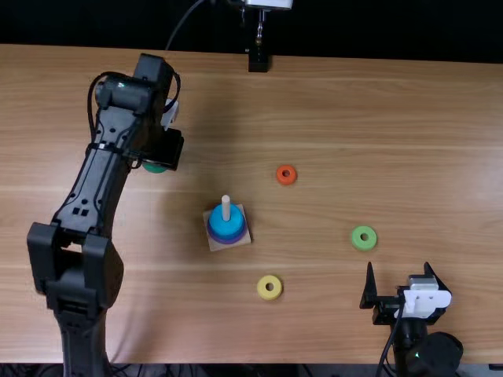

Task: Build the Hanoi tower: stack the rings onto the peg from bottom to top in this color order: purple, dark blue, light blue, dark green, light green, yellow, orange.

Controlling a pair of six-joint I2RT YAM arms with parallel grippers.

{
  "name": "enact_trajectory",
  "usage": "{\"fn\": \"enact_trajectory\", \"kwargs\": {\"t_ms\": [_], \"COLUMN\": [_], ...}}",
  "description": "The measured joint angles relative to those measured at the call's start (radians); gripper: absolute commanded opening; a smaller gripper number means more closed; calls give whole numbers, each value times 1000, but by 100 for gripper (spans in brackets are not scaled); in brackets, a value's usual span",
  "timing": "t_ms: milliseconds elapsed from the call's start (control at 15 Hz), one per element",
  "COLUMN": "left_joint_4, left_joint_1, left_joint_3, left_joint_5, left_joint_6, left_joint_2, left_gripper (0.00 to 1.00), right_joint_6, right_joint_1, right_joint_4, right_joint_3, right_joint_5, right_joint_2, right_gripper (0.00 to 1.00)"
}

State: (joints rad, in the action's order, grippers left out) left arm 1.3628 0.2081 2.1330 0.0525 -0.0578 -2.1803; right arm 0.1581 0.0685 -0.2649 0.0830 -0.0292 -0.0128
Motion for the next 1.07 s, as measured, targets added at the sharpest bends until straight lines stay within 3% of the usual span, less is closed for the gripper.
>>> {"fn": "enact_trajectory", "kwargs": {"t_ms": [533,1067], "left_joint_4": [45,111], "left_joint_1": [121,235], "left_joint_3": [15,14], "left_joint_5": [-6,-8], "left_joint_6": [-202,-323], "left_joint_2": [169,270], "left_gripper": [0,0], "right_joint_6": [0,0], "right_joint_1": [0,0], "right_joint_4": [0,0], "right_joint_3": [0,0], "right_joint_5": [0,0], "right_joint_2": [0,0], "right_gripper": [100,100]}}
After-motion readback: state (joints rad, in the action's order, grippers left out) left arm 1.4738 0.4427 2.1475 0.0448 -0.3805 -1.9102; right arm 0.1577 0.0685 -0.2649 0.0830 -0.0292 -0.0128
